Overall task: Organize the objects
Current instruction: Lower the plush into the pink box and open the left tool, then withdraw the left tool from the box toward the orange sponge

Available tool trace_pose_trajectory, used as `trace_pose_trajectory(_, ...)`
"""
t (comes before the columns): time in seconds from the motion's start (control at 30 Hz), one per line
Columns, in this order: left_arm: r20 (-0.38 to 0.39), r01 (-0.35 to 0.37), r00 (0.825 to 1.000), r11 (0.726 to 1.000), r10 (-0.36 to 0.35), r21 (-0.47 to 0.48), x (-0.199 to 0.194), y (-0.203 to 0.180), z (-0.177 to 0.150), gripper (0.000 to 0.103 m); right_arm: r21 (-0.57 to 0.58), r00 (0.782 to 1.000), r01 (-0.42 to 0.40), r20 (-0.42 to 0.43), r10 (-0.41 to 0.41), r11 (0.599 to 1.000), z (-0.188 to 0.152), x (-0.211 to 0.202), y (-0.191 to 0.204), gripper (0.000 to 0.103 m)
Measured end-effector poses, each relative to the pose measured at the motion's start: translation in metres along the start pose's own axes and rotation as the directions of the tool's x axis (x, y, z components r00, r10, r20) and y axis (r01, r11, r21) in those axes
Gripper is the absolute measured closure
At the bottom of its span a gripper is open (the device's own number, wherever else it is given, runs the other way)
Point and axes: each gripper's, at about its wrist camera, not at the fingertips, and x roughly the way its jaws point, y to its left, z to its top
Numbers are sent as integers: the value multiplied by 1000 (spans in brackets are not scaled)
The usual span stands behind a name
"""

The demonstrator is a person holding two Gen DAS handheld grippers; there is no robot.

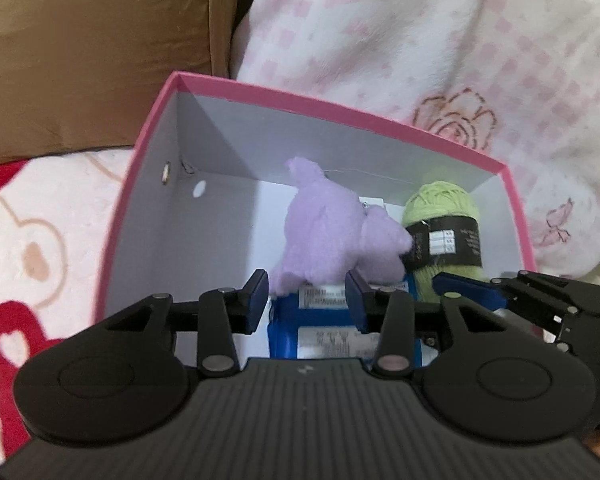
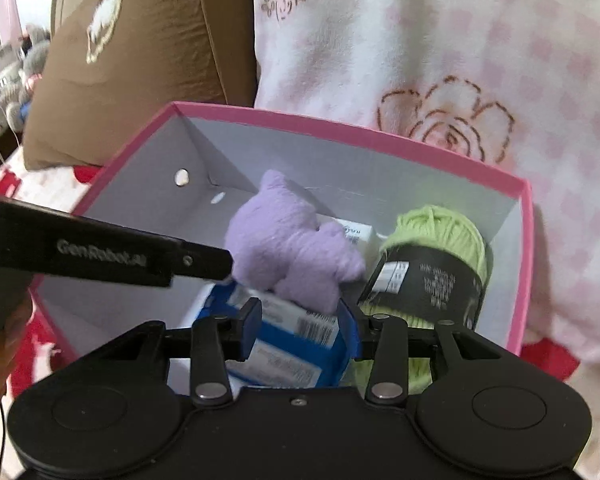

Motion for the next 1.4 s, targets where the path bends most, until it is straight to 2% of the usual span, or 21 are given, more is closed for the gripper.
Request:
trace_pose_trajectory(0.23,-16,29,999,1000,-29,6,-40,-3,-13,58,51,998,-13,55,10,999,-12,-32,4,54)
trace_pose_trajectory(0.4,-21,33,999,999,-32,38,-65,-14,-22,58,18,996,35,84,-37,999,-18,-58,15,52)
trace_pose_trajectory(0.63,-9,53,999,997,-52,51,-100,-24,-27,58,16,996,25,90,-26,1000,-25,-90,27,49)
trace_pose_trajectory(0.73,24,38,999,998,-39,58,-116,-33,-27,54,16,996,9,84,-11,1000,-29,-102,31,31)
trace_pose_trajectory(0.77,28,26,999,997,-28,74,-121,-38,-28,50,12,996,12,85,-13,1000,-31,-105,33,29)
trace_pose_trajectory(0.83,29,-10,1000,995,7,101,-133,-44,-32,44,-6,994,30,104,-29,1000,-33,-113,38,29)
trace_pose_trajectory(0.93,22,-36,999,990,33,139,-150,-48,-39,41,-37,993,44,110,-40,998,-36,-124,46,28)
trace_pose_trajectory(1.1,5,-14,1000,989,14,148,-175,-48,-49,36,-53,992,51,117,-45,997,-41,-150,58,17)
trace_pose_trajectory(1.17,7,-4,1000,990,3,141,-185,-48,-53,27,-59,991,59,126,-51,997,-45,-162,63,11)
trace_pose_trajectory(1.4,10,43,999,982,-45,184,-220,-55,-71,16,-70,992,59,120,-50,996,-57,-196,78,10)
